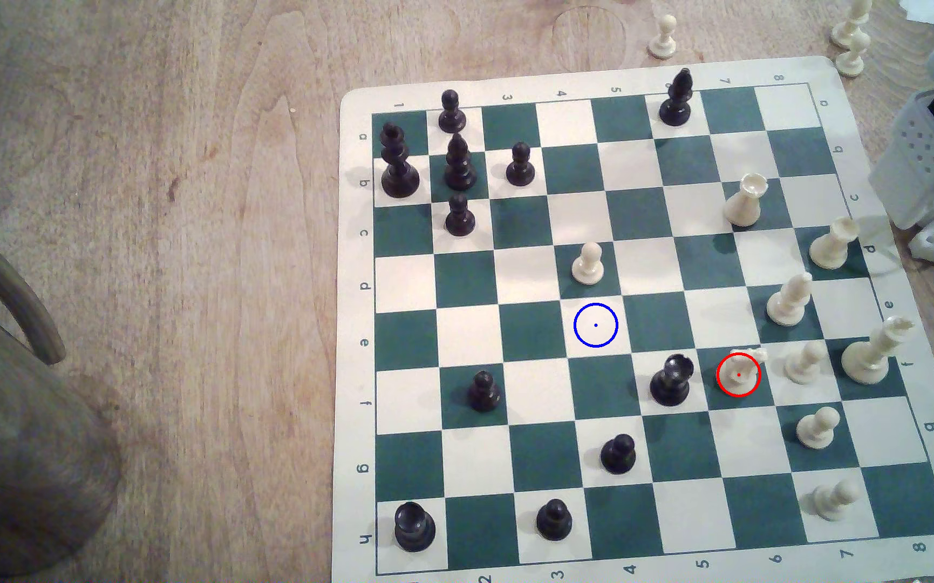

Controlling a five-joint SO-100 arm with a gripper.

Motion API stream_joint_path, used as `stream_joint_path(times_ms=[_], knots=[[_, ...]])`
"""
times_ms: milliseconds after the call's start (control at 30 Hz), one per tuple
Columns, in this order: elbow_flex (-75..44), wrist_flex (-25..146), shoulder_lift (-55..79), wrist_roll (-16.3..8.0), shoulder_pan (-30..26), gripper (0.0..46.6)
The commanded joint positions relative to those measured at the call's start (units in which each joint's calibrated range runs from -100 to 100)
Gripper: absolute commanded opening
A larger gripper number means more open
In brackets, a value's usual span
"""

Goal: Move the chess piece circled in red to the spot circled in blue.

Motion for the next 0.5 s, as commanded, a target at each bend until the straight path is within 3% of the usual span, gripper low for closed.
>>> stream_joint_path(times_ms=[0,267,333,400,467], knots=[[-2.3,4.8,5.1,-1.4,0.6,5.9],[-10.3,12.3,21.5,-1.9,-1.1,3.5],[-11.6,14.3,23.2,-2.1,-2.2,0.2],[-13.7,16.9,27.0,-1.8,-2.9,0.5],[-14.9,19.4,29.1,-1.0,-3.1,5.3]])
